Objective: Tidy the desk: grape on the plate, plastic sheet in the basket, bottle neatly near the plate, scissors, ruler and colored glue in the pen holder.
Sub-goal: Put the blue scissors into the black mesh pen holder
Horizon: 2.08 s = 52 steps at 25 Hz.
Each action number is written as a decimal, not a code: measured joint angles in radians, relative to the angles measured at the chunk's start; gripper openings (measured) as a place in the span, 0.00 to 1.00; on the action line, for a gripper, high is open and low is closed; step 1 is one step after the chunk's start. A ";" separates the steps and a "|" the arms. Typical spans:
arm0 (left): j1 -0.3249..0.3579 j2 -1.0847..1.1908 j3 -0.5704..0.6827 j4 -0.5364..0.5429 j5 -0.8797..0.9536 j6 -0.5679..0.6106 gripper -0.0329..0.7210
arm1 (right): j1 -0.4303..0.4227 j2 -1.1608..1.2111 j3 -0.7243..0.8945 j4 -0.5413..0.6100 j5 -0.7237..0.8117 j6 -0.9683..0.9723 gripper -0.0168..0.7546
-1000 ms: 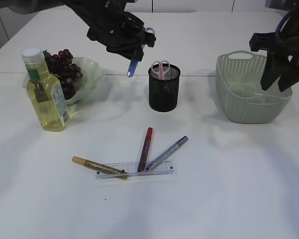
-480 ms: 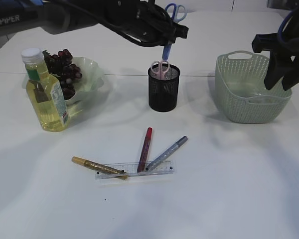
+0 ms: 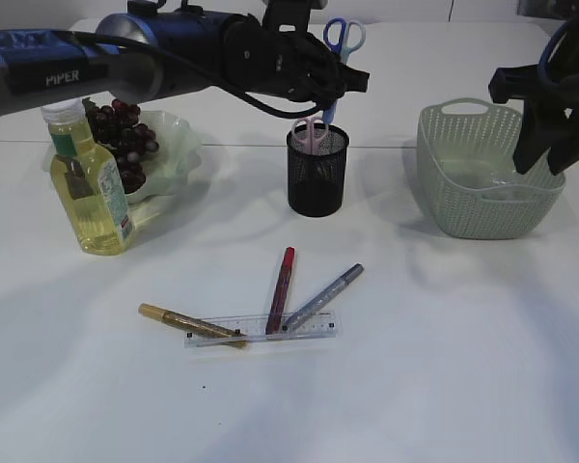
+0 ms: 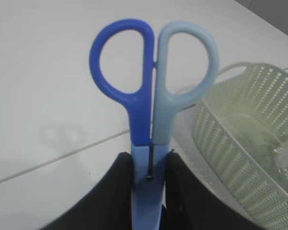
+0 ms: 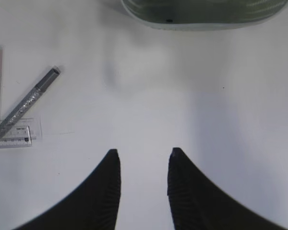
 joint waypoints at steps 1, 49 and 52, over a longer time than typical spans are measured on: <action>0.000 0.002 0.000 0.003 -0.009 0.000 0.26 | 0.000 0.000 0.000 0.000 0.000 0.000 0.39; 0.000 0.046 0.000 0.038 0.028 0.000 0.27 | 0.000 0.000 0.000 -0.008 -0.013 -0.002 0.39; 0.000 0.046 0.000 0.038 0.028 0.000 0.28 | 0.000 0.000 0.000 -0.008 -0.013 -0.002 0.39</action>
